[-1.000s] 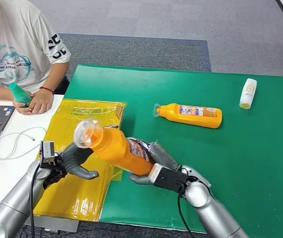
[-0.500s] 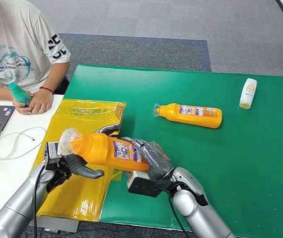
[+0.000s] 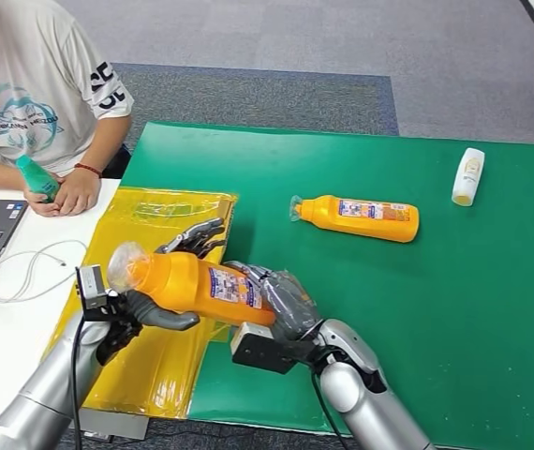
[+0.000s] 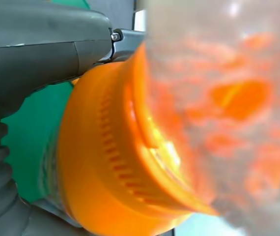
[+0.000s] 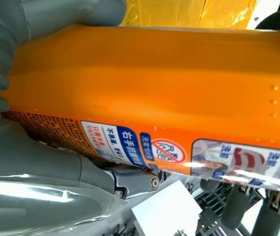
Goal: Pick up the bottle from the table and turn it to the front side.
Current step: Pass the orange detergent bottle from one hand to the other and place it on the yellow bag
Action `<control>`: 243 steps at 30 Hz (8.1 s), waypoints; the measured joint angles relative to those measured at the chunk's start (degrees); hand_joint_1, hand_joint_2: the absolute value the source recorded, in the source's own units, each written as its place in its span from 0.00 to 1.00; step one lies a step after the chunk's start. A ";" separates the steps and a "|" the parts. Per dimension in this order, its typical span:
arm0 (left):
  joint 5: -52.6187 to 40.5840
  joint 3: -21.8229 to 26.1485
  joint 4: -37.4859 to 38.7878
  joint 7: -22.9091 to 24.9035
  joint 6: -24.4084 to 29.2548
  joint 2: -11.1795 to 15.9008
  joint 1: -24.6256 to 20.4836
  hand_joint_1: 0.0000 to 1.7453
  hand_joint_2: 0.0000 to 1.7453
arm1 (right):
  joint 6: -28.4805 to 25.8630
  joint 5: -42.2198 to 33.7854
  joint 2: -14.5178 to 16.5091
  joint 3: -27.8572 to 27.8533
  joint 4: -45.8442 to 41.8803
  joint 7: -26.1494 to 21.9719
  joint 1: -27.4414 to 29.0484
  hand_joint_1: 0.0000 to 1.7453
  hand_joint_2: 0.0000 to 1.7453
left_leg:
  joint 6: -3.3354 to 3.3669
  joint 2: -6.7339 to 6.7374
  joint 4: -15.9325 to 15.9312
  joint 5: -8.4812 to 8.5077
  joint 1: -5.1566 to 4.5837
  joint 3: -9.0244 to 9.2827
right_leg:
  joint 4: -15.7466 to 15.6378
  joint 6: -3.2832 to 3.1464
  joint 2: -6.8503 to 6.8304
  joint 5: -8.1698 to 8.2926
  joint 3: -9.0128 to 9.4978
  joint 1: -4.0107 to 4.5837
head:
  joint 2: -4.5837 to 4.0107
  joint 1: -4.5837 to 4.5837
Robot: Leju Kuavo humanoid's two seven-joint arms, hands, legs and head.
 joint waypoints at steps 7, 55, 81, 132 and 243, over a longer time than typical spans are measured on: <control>-0.14 1.16 -0.01 -0.01 -0.14 -2.52 -0.05 0.00 1.00 | 0.34 0.40 0.94 -0.08 0.51 0.46 -0.18 1.00 1.00 | 0.00 0.00 0.00 0.00 0.00 0.00 | 0.00 0.00 0.00 0.00 0.00 0.00 | 0.00 0.00; -3.00 2.40 0.95 -0.05 0.87 -5.29 0.92 1.00 1.00 | 4.67 -7.80 2.51 -1.41 2.94 -1.22 -1.02 0.00 1.00 | 0.00 0.00 0.00 0.00 0.00 -0.02 | 0.00 0.00 0.00 0.00 -0.02 0.00 | 0.00 0.00; -27.11 -10.70 -11.36 8.68 24.89 -2.16 1.74 1.00 1.00 | 12.24 -26.01 2.25 -18.49 3.46 -6.10 0.96 0.00 1.00 | 0.01 0.01 0.00 -0.01 -0.01 -0.04 | -0.02 0.02 0.01 0.02 -0.06 -0.02 | -0.01 0.01; -20.34 -31.14 7.79 30.98 10.06 17.65 -29.64 1.00 1.00 | 12.92 -25.78 2.76 -29.43 1.28 -6.73 -2.94 0.00 1.00 | -0.24 0.03 0.00 0.37 0.11 -0.10 | 0.05 -0.23 0.04 0.39 -0.18 0.15 | -0.01 0.00; -4.70 -48.41 10.55 25.31 7.73 22.45 -35.22 0.00 1.00 | 12.11 -22.14 6.18 -22.33 7.60 -7.35 -7.08 0.00 1.00 | -0.27 0.04 0.00 0.47 0.17 -0.41 | 0.04 -0.30 0.06 0.50 -0.50 0.21 | 0.00 0.01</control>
